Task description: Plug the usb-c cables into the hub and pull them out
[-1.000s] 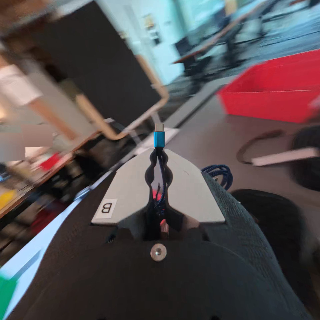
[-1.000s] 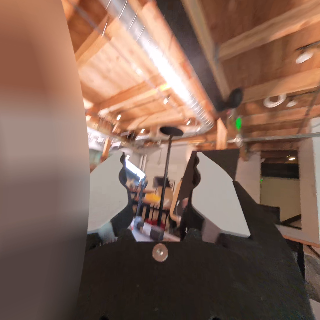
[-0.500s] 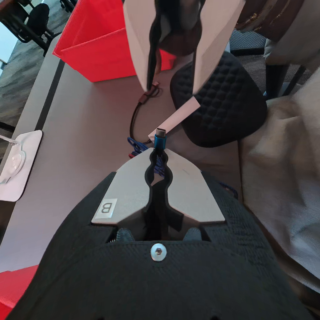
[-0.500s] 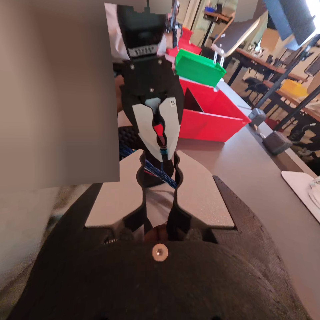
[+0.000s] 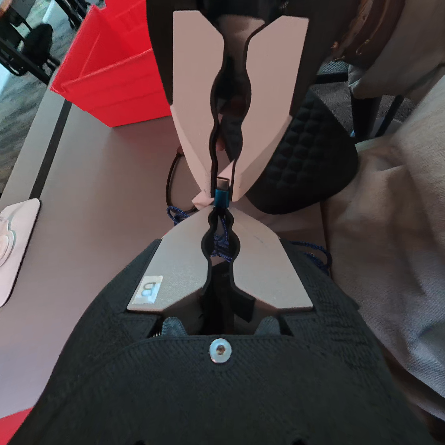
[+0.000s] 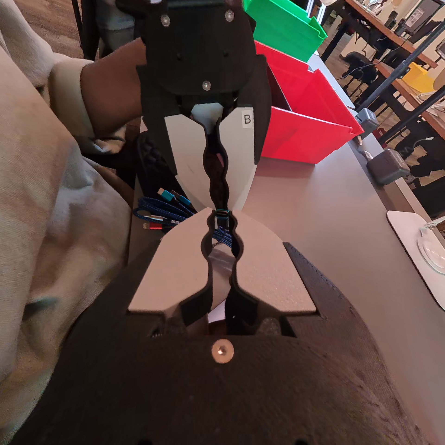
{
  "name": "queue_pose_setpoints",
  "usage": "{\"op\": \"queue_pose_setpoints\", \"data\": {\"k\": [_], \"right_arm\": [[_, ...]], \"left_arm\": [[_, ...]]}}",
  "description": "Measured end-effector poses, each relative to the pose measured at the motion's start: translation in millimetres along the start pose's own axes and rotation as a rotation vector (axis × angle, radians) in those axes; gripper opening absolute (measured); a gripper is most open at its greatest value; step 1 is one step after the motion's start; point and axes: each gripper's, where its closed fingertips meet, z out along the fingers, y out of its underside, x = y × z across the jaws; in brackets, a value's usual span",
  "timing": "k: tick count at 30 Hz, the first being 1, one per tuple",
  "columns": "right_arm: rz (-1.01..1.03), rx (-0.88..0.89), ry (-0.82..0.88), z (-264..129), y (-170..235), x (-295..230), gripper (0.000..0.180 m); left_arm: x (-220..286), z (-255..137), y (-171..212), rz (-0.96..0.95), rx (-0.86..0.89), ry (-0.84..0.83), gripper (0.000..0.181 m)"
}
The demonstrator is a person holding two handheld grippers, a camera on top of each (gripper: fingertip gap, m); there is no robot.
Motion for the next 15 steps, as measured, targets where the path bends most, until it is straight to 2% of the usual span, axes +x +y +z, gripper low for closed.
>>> {"op": "queue_pose_setpoints", "data": {"k": [1, 4, 7, 11, 15], "right_arm": [[0.000, 0.012, -0.007, -1.2, -0.3, 0.2, 0.009], [0.021, 0.092, -0.033, -8.4, -2.9, 4.2, 0.009], [0.048, 0.212, -0.085, -17.4, -8.5, 5.5, 0.009], [0.076, 0.304, -0.142, -21.6, -11.9, 3.5, 0.009], [0.065, 0.310, -0.153, -22.1, -9.3, 2.7, 0.009]], "left_arm": [[-1.2, 0.1, -2.2, 0.009, 0.031, -0.017, 0.006], [-11.9, -2.5, -13.9, 0.054, 0.189, -0.144, 0.018], [-10.7, -4.5, -27.6, 0.065, 0.363, -0.204, 0.016], [-5.6, 3.8, -36.7, -0.035, 0.457, -0.139, 0.015], [-1.1, 5.5, -36.7, -0.113, 0.483, -0.076, 0.012]]}}
